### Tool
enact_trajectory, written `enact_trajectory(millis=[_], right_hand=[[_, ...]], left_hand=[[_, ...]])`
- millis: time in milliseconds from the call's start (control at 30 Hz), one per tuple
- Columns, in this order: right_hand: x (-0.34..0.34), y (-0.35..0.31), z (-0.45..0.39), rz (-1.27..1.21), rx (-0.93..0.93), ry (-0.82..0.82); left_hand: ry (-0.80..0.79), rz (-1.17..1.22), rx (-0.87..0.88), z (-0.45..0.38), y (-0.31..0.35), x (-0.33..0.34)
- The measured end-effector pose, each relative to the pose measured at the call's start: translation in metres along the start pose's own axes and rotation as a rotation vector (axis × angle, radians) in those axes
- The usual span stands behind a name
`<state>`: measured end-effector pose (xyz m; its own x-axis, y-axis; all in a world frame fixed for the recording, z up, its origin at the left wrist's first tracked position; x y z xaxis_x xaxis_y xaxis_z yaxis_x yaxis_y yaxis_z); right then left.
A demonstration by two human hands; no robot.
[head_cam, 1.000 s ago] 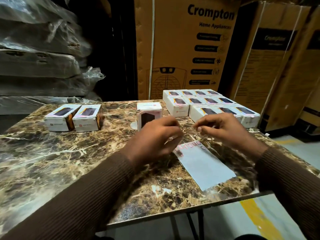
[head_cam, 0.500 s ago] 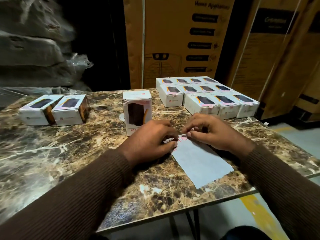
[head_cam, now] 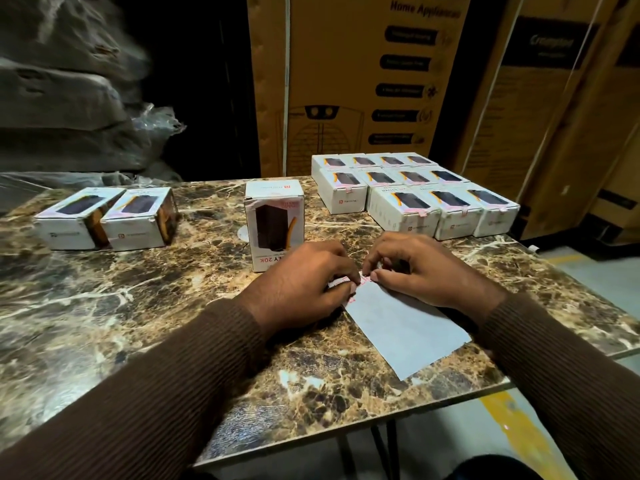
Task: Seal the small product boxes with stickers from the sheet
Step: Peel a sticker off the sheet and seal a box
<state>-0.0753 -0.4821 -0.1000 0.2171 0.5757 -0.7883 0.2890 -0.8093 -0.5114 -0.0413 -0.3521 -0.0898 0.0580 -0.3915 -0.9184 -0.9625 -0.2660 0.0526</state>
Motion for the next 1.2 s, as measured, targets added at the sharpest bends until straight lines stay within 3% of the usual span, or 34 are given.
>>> enact_trajectory(millis=[1200], right_hand=[[-0.0026, -0.0047, -0.0022, 0.027, 0.026, 0.040]], left_hand=[[-0.003, -0.004, 0.022, -0.0012, 0.0028, 0.0021]])
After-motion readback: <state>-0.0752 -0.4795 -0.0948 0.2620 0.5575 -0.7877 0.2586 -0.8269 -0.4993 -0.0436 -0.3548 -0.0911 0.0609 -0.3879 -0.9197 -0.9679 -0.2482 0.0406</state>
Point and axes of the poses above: each hand's wrist, its own z-axis away from the middle knuckle, its own x-axis out of the palm, y = z × x, the point moved 10 cm from there along -z, towards the middle knuckle, and after that the axes turned 11 degrees about -z, right-handed, at the moved point
